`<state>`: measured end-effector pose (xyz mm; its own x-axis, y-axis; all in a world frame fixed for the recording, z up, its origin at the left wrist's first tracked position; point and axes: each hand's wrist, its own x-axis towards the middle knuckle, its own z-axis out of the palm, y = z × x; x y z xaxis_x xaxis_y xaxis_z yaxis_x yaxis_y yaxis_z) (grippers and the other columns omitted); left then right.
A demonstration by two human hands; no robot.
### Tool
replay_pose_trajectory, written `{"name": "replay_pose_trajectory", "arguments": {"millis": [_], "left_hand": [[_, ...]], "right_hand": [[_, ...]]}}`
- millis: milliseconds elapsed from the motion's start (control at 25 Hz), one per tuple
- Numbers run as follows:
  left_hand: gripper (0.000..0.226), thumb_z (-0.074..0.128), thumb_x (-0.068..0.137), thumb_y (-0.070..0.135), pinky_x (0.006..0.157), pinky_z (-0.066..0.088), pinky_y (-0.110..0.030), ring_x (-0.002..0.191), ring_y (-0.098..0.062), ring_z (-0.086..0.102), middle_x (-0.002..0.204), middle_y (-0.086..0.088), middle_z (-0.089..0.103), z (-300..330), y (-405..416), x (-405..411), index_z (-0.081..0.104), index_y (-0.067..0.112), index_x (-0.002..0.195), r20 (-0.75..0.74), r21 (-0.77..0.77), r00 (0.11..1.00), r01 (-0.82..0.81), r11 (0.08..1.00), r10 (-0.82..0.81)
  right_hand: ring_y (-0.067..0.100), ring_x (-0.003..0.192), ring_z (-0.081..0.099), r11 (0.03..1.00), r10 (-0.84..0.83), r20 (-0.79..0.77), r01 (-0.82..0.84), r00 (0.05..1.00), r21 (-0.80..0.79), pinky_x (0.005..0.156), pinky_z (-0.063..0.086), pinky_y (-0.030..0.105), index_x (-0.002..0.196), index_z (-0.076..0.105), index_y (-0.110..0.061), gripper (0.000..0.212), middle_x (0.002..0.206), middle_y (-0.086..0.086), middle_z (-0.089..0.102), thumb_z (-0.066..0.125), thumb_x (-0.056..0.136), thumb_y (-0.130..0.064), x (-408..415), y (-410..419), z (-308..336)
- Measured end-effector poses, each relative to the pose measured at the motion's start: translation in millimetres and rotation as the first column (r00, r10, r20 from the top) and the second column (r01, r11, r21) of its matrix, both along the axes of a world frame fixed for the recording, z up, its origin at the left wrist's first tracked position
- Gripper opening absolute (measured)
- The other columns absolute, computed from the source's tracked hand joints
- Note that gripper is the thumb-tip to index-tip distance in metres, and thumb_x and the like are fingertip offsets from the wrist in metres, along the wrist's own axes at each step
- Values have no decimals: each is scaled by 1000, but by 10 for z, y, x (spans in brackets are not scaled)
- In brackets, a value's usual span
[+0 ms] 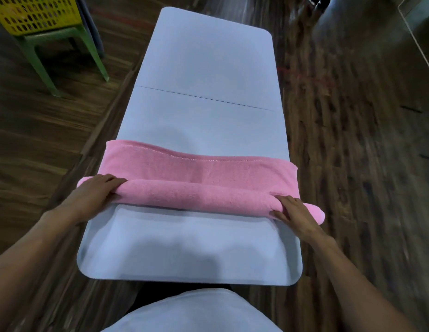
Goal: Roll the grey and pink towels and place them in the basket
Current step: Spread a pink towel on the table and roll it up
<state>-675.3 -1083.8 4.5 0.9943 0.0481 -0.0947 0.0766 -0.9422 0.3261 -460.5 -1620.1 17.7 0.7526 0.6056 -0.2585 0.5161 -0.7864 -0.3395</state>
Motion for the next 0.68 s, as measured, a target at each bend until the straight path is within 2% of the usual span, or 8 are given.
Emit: {"name": "replay_pose_trajectory", "arguments": {"millis": [80,160,200,280,400,480,560,680], "left_hand": [[45,67,87,12,90,47,-42,103,-34,59,117,-13,64,13,123,68,57,10,131,-143,-44,990,5,999,-12],[46,65,87,8,91,46,-40,105,-33,59,120,-13,63,100,154,196,56,12,132,-183,-105,983,-36,994,16],[45,66,85,5,89,47,-42,104,-35,59,120,-14,63,147,126,232,59,13,129,-97,-83,993,-67,994,59],[38,65,84,3,84,49,-48,105,-37,56,120,-15,61,267,-51,150,65,14,120,121,9,980,-161,987,159],[41,48,94,31,90,48,-53,117,-36,49,133,-15,51,214,-424,-217,59,13,129,215,4,954,-217,976,211],[51,48,91,36,95,46,-54,120,-37,47,135,-17,50,102,-447,-217,53,9,134,199,79,965,-190,979,171],[55,66,84,23,97,44,-55,119,-40,48,133,-20,51,52,-377,-27,51,5,134,192,121,965,-206,971,180],[55,72,77,4,96,43,-56,114,-43,51,126,-23,56,74,-350,238,54,3,130,201,106,960,-217,970,193]], "right_hand": [[14,120,53,999,43,-127,-39,991,32,105,42,37,138,49,-30,71,136,-9,57,45,84,-75,109,-36,104],[12,118,53,995,-49,-201,65,978,75,103,42,32,137,51,-25,66,132,-7,57,59,83,-63,182,37,221],[13,116,53,984,-125,-166,144,978,109,101,43,32,135,52,-22,59,130,-4,57,65,85,-50,171,63,231],[22,114,55,960,-245,107,225,964,168,98,45,39,130,56,-19,42,126,2,59,61,93,-39,44,73,188],[33,123,52,978,-210,385,191,899,88,102,44,52,136,54,-16,44,135,11,56,54,96,-36,-309,48,2],[37,131,45,982,-189,403,184,896,49,107,40,56,142,47,-13,55,143,14,50,63,93,-29,-378,68,-105],[41,132,44,977,-208,366,212,907,31,106,38,60,142,46,-11,57,142,16,51,67,90,-24,-237,146,-97],[40,119,50,973,-221,295,229,930,7,101,39,60,137,50,-12,46,129,13,58,55,95,-30,-25,263,-64]]}}
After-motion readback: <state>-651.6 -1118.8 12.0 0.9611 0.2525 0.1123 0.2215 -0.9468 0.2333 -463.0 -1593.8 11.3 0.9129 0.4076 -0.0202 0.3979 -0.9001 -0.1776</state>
